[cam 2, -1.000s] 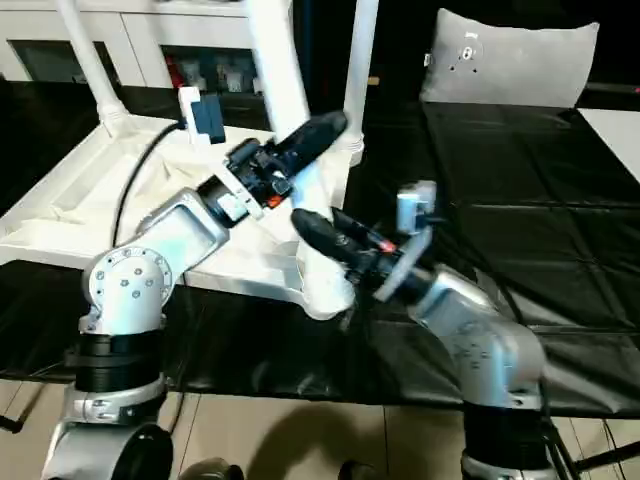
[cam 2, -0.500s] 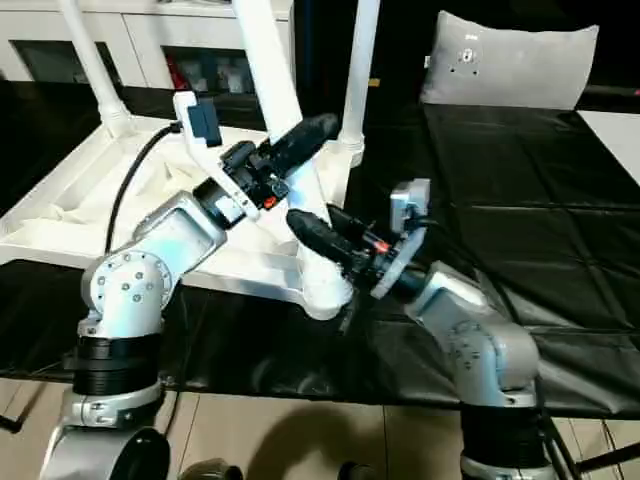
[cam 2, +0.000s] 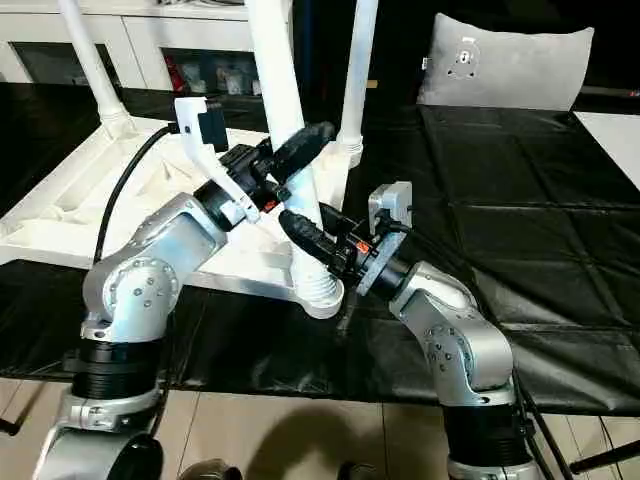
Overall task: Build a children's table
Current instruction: Pick table leg
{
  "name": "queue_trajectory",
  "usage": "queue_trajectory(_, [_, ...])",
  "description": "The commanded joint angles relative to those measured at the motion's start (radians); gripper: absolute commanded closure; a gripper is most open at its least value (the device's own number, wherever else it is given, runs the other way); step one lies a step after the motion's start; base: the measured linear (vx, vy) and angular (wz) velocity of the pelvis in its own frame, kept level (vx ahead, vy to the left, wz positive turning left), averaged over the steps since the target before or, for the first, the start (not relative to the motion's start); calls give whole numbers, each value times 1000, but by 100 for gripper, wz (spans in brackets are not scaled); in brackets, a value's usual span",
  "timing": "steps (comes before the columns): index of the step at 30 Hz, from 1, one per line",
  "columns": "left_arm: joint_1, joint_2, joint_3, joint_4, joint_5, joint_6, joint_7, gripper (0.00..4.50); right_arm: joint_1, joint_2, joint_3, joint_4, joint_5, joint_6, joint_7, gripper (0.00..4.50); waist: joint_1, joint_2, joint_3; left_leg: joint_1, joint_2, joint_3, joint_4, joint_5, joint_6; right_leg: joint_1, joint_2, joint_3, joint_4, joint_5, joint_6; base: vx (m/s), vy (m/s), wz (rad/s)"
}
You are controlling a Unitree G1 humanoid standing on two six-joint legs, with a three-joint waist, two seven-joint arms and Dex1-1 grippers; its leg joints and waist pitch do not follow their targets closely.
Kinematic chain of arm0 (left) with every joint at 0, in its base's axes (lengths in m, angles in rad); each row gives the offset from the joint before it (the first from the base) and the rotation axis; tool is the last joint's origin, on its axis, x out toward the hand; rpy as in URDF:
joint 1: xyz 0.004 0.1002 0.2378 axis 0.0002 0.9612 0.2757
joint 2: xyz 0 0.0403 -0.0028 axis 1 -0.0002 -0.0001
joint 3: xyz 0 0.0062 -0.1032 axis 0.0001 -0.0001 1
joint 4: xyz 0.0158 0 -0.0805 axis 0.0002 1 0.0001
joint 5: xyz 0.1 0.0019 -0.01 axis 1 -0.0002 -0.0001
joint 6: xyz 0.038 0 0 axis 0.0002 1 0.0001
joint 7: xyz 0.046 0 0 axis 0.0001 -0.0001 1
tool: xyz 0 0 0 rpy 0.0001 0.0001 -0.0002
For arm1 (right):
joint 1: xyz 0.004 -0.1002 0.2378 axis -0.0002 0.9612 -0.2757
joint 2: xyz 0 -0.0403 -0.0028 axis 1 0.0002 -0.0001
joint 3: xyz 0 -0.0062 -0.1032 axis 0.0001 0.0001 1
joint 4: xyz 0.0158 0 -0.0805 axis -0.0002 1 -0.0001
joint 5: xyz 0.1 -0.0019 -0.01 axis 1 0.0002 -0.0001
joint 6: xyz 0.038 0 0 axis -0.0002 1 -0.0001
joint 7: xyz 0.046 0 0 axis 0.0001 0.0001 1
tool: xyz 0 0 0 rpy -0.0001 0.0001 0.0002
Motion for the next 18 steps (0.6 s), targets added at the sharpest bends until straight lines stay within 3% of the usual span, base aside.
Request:
queue_trajectory(1, [0,31,-29,-13,-47,42,-90,266,-25,-37,-35,5,60,55,48,179,4,-17,-89,-2,20,6,-58,-56,77,71,-65,40,-57,-295,-121,0,0,0])
queue_trajectory(4, [-9,68,-20,-20,-108,86,-178,267,-34,-107,-37,1,132,127,164,154,8,-22,-91,-3,20,7,-56,-45,86,74,-66,39,-51,-272,-139,0,0,0])
queue_trajectory(5, [-19,96,-17,-34,-163,130,-247,267,-41,-152,-32,1,172,173,238,147,9,-21,-91,-4,21,6,-56,-42,87,74,-66,39,-51,-269,-142,0,0,0])
queue_trajectory(7, [-23,111,-20,-41,-185,147,-283,267,-46,-169,-26,4,185,192,268,130,12,-22,-89,-5,19,8,-53,-41,92,73,-66,40,-51,-279,-148,0,0,0])
queue_trajectory(10, [-26,156,-38,-68,-250,200,-394,267,-56,-229,28,15,172,218,351,104,13,-21,-87,-2,20,7,-55,-67,74,71,-67,38,-57,-346,-133,0,0,0])
queue_trajectory(13, [-33,177,-49,-80,-289,221,-459,267,-58,-263,60,14,197,244,421,104,11,-25,-86,0,21,7,-56,-88,66,71,-67,37,-60,-382,-124,0,0,0])
queue_trajectory(18, [-49,184,-53,-72,-301,216,-502,267,-59,-296,94,17,202,263,487,149,18,-25,-85,2,20,7,-55,-104,54,67,-68,37,-69,-440,-98,0,0,0])
